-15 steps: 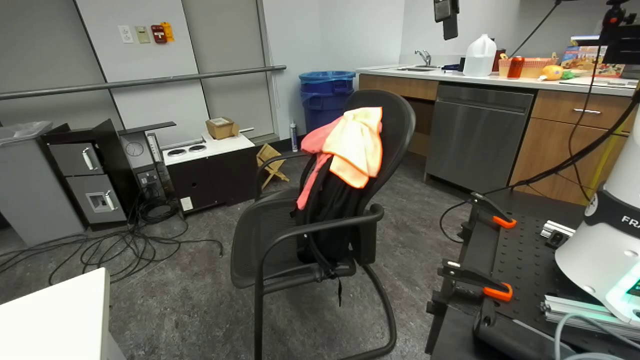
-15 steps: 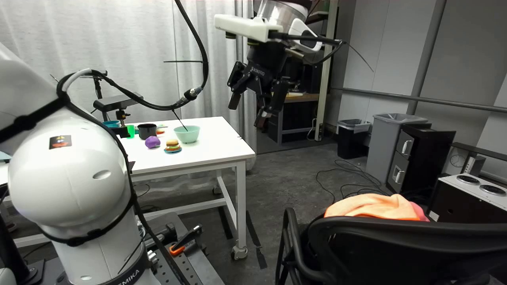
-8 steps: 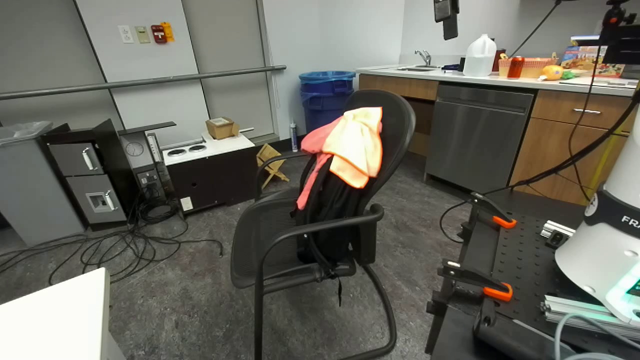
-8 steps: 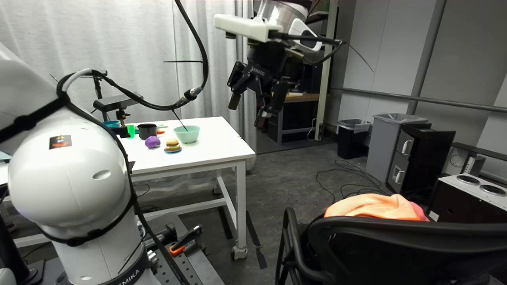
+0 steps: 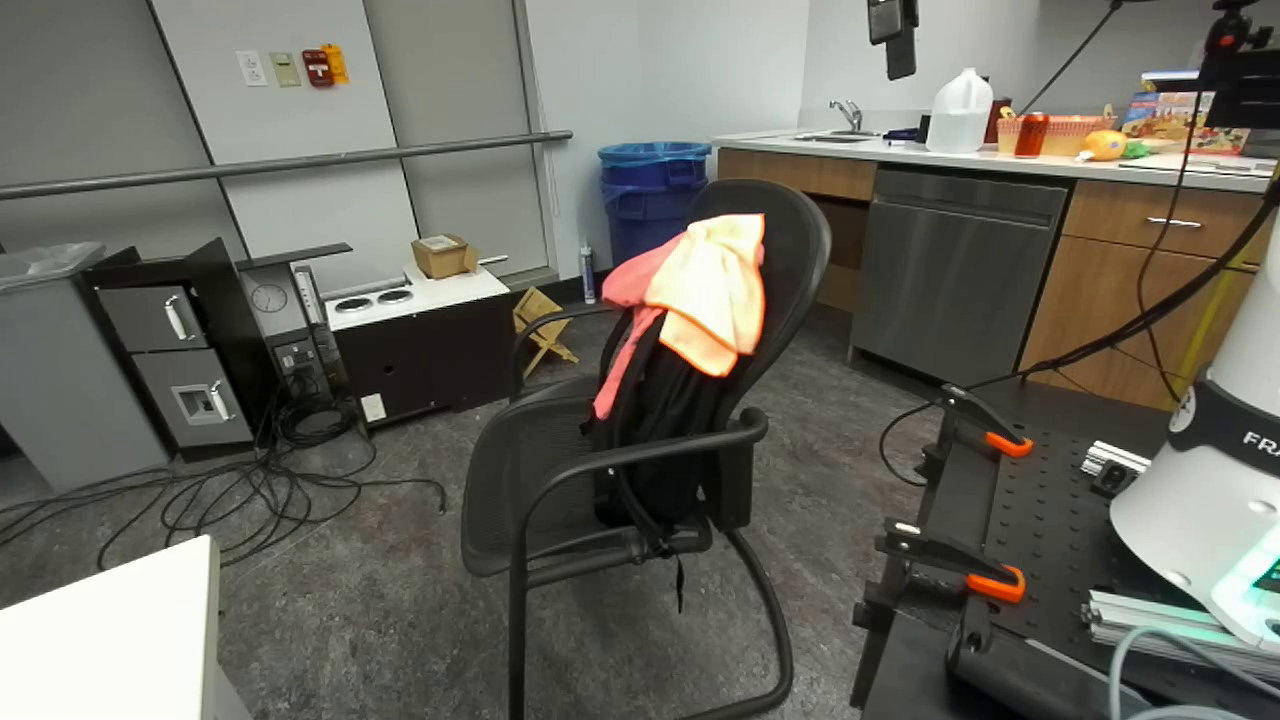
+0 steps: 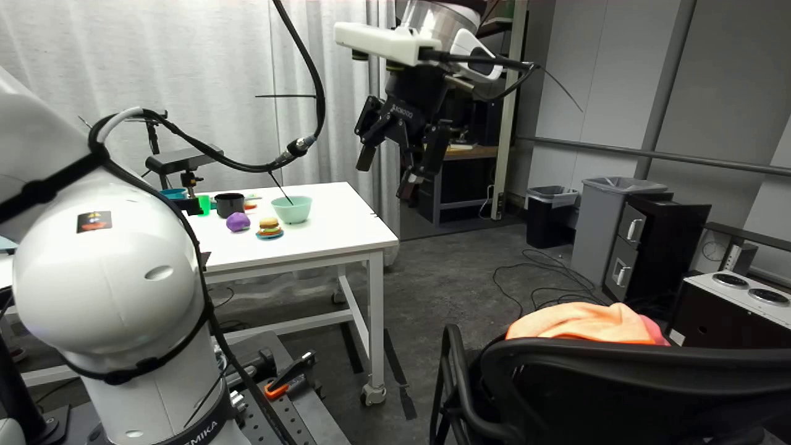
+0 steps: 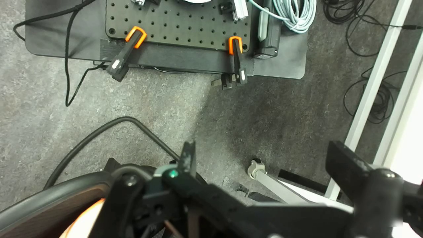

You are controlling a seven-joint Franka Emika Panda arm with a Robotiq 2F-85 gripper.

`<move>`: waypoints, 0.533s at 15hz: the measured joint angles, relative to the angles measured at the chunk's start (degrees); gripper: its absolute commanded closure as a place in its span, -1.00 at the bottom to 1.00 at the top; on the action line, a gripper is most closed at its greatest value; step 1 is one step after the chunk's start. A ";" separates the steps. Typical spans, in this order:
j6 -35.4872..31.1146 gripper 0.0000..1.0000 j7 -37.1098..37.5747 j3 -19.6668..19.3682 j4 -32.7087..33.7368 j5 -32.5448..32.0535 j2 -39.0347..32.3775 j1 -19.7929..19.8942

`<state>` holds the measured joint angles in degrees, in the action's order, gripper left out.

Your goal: Hang the orange cloth and shirt on the back of the chair

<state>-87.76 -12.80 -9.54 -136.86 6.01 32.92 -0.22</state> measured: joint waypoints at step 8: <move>-2.37 -1.00 -0.03 0.30 0.68 -3.72 0.04 0.78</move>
<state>-90.13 -12.83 -9.24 -136.18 2.29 32.96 0.56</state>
